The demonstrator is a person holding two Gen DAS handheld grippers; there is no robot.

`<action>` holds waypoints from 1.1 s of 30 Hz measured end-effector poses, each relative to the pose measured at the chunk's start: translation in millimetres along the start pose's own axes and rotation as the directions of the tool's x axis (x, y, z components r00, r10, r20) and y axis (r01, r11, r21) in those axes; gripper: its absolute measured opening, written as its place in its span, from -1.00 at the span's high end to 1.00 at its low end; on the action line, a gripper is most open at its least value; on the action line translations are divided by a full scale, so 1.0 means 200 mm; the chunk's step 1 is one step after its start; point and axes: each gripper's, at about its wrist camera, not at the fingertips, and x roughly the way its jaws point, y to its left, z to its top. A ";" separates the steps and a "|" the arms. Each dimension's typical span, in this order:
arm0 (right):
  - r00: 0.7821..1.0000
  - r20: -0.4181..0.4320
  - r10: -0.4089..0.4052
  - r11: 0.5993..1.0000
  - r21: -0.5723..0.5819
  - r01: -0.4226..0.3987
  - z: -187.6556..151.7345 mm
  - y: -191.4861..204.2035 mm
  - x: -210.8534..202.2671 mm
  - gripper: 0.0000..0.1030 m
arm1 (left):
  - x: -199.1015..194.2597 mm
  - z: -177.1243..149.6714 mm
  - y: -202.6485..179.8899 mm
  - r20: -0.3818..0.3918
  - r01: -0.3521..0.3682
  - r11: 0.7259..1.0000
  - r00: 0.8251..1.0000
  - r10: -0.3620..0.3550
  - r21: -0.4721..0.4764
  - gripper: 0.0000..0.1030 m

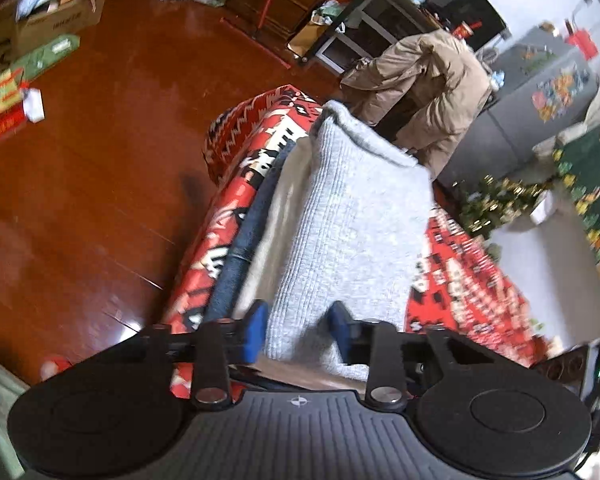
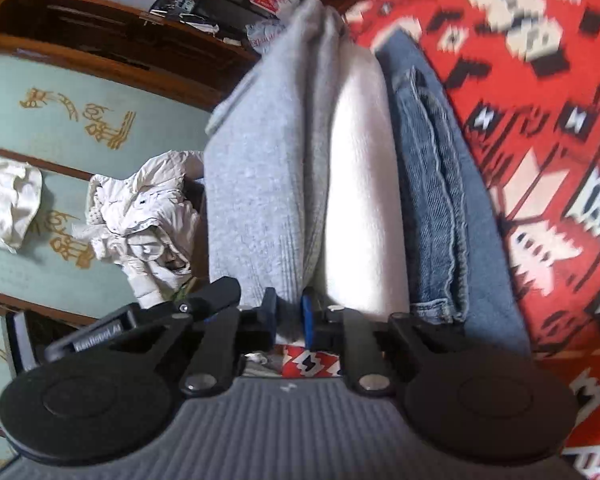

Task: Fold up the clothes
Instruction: 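Lift the folded grey shirt with both grippers and carry it onto the clothes stack, then lower the shirt onto the stack and open both grippers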

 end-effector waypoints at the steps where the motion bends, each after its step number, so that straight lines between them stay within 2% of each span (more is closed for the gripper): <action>1: 1.000 0.019 -0.008 1.000 -0.024 0.008 -0.01 0.03 -0.03 0.77 | -0.02 -0.01 0.00 0.003 0.014 1.000 1.000 -0.014 -0.019 0.49; 4: 0.998 0.057 -0.025 0.997 -0.077 0.030 -0.06 0.10 -0.13 0.77 | -0.04 -0.05 0.03 0.011 0.020 0.999 1.000 -0.020 -0.044 0.50; 6: 0.997 0.042 -0.061 0.992 -0.111 0.065 -0.09 0.12 -0.13 0.77 | 0.00 -0.07 0.06 0.001 -0.007 0.999 1.000 0.007 -0.054 0.49; 10: 0.995 0.007 -0.100 0.988 -0.120 0.100 -0.13 0.10 -0.08 0.72 | -0.02 -0.06 0.12 0.014 0.000 0.997 1.000 0.001 -0.080 0.44; 12: 0.997 0.012 -0.077 0.991 -0.105 0.078 -0.12 0.09 -0.11 0.60 | -0.05 -0.06 0.11 0.037 -0.013 0.998 0.999 0.016 -0.068 0.31; 16: 0.995 0.064 -0.070 0.986 -0.147 0.079 -0.08 0.08 -0.25 0.56 | -0.15 -0.04 0.08 0.098 -0.043 0.998 0.994 0.047 -0.043 0.32; 19: 0.992 0.107 -0.069 0.972 -0.218 0.091 0.02 0.14 -0.31 0.75 | -0.18 0.02 0.01 0.141 0.004 0.999 0.990 0.003 -0.050 0.32; 22: 0.989 0.135 -0.064 0.946 -0.307 0.103 0.17 0.27 -0.31 0.77 | -0.20 0.08 -0.07 0.175 0.057 0.997 0.983 -0.047 -0.054 0.33; 24: 0.990 0.121 -0.067 0.919 -0.378 0.109 0.27 0.37 -0.24 0.77 | -0.17 0.08 -0.12 0.186 0.080 0.995 0.980 -0.067 -0.060 0.34; 26: 0.995 0.078 -0.063 0.888 -0.450 0.091 0.35 0.46 -0.15 0.77 | -0.11 0.04 -0.14 0.201 0.078 0.993 0.978 -0.058 -0.092 0.35; 30: 0.998 -0.023 -0.051 0.850 -0.527 0.032 0.47 0.56 0.04 0.78 | 0.02 -0.08 -0.05 0.236 0.108 0.966 0.970 -0.051 -0.236 0.55; 31: 0.997 -0.051 -0.059 0.844 -0.536 0.022 0.50 0.57 0.09 0.78 | 0.04 -0.11 -0.01 0.248 0.110 0.956 0.968 -0.041 -0.273 0.70; 32: 0.994 -0.080 -0.068 0.837 -0.547 0.013 0.52 0.58 0.15 0.79 | 0.05 -0.14 0.02 0.263 0.108 0.948 0.964 -0.027 -0.300 0.93; 33: 0.992 -0.092 -0.089 0.828 -0.560 0.022 0.53 0.59 0.20 0.83 | 0.06 -0.17 0.05 0.281 0.113 0.940 0.960 -0.019 -0.323 0.94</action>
